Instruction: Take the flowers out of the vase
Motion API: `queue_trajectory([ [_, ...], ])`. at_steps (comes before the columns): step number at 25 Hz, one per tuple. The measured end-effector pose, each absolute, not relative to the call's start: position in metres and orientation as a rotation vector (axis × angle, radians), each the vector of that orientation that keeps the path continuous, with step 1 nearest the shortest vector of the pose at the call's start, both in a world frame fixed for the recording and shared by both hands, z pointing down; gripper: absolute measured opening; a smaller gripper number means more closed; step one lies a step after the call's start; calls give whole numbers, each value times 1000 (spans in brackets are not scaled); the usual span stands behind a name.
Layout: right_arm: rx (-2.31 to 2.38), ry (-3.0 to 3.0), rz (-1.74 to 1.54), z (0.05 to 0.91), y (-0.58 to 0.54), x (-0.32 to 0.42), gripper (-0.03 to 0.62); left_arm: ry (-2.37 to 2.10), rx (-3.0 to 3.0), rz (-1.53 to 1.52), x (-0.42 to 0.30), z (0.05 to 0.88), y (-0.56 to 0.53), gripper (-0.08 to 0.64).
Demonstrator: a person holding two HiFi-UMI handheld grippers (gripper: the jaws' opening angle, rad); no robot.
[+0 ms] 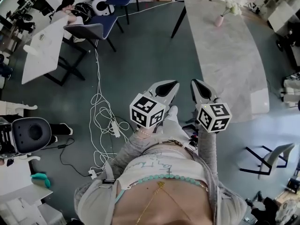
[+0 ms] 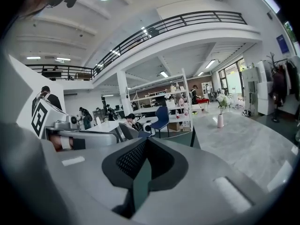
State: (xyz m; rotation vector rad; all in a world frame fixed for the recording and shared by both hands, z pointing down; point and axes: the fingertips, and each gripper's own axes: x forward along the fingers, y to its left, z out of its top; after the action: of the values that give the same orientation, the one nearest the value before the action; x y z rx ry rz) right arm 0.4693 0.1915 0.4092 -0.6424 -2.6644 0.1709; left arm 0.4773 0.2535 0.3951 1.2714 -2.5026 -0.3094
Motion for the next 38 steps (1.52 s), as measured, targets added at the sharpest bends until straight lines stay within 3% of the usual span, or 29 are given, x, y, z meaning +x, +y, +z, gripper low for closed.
queue_trajectory([
  [22, -664, -2677, 230, 399, 117, 338, 26, -2471, 1288, -290, 348, 384, 169, 0],
  [38, -641, -2666, 294, 415, 87, 319, 26, -2405, 1294, -278, 329, 405, 137, 0],
])
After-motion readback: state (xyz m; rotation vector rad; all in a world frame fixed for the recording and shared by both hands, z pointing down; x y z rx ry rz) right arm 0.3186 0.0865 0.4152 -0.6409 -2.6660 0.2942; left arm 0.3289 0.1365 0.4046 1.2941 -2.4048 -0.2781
